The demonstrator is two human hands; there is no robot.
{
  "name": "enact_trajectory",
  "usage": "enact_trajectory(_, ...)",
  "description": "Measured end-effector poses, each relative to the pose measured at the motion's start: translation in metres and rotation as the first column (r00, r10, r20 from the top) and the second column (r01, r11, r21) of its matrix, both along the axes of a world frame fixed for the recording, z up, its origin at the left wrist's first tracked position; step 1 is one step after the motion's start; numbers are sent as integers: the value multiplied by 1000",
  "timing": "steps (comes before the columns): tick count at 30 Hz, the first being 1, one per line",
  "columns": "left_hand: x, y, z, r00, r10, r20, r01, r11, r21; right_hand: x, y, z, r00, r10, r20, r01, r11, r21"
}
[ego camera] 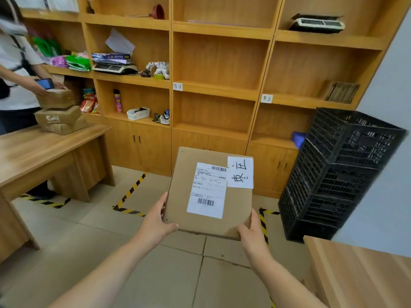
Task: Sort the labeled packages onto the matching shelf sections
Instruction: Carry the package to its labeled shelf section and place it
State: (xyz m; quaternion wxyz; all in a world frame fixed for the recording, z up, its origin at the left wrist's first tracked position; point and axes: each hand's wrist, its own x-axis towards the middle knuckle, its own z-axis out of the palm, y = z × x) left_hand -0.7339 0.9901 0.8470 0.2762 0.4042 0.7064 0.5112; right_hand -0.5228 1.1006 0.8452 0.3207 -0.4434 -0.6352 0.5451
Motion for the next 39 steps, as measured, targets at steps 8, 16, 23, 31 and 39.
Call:
enact_trajectory(8, -99, 104, 3, 1000, 6, -10, -5, 1000, 17, -102, 109, 3, 998, 23, 51, -23, 1000, -4)
enact_trajectory(16, -204, 210, 2, 996, -86, -13, 86, 996, -8, -192, 197, 4, 995, -76, 62, 77, 997, -14)
enact_trajectory(23, -267, 299, 2, 988, -156, -18, 156, 988, -13, -246, 267, 16, 988, -138, 66, 139, 990, -8)
enact_trajectory(31, -284, 389, -12, 979, -205, 9, 205, 978, -25, -263, 345, 9, 982, -187, 27, 188, 982, -22)
enact_trajectory(39, -260, 503, -13, 975, -214, 51, 214, 977, 19, -238, 459, 4, 985, -166, 38, 167, 986, -26)
